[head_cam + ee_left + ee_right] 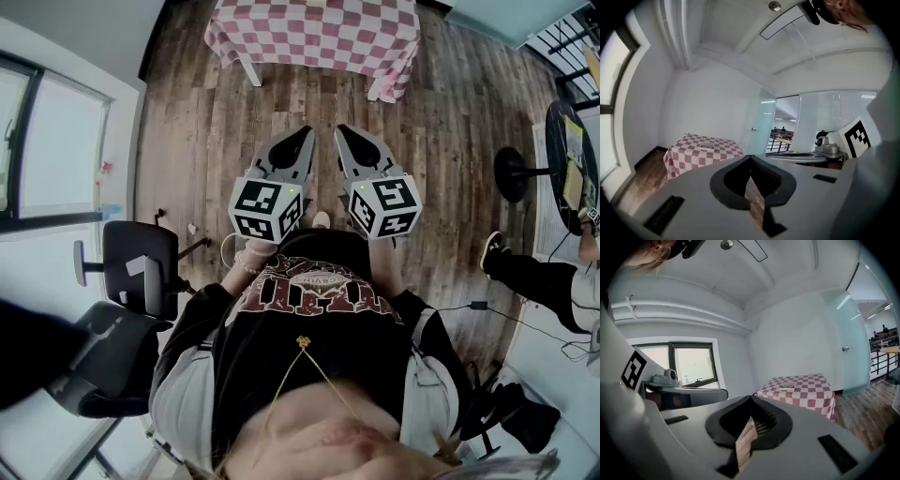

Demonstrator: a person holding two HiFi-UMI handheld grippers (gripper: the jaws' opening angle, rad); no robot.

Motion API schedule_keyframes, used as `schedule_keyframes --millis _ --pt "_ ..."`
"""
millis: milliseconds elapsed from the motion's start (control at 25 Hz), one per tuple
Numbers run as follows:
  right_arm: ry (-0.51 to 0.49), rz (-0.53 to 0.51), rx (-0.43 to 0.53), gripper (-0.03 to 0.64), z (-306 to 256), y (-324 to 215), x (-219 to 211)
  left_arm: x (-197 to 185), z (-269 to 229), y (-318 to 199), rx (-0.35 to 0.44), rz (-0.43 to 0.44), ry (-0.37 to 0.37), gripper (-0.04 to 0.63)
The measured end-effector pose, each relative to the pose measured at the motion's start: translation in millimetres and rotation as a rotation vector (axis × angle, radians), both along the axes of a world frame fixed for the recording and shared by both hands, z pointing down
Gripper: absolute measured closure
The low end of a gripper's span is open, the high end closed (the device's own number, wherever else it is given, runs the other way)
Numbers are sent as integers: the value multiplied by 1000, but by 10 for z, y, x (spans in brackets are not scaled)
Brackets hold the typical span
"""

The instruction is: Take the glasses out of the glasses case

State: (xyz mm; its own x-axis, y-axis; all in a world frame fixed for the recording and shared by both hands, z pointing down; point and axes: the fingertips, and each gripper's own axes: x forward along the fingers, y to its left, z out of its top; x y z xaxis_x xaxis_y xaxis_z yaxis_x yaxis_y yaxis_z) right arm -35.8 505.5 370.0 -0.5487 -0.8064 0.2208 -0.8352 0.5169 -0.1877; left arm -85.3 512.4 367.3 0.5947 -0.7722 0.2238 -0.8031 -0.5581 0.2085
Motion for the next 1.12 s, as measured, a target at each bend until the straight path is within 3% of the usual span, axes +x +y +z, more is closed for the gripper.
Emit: schedule_keyframes --millis 600,960,1120 --pt "-9 -39 3 597 70 14 264 219 131 4 -25 -13 1 589" --pt "-3 -91 -16 597 139 -152 208 121 245 -109 -48 -43 33 589" --pt "18 -107 -8 597 162 -357 102 42 258 -370 -27 -38 -11 589"
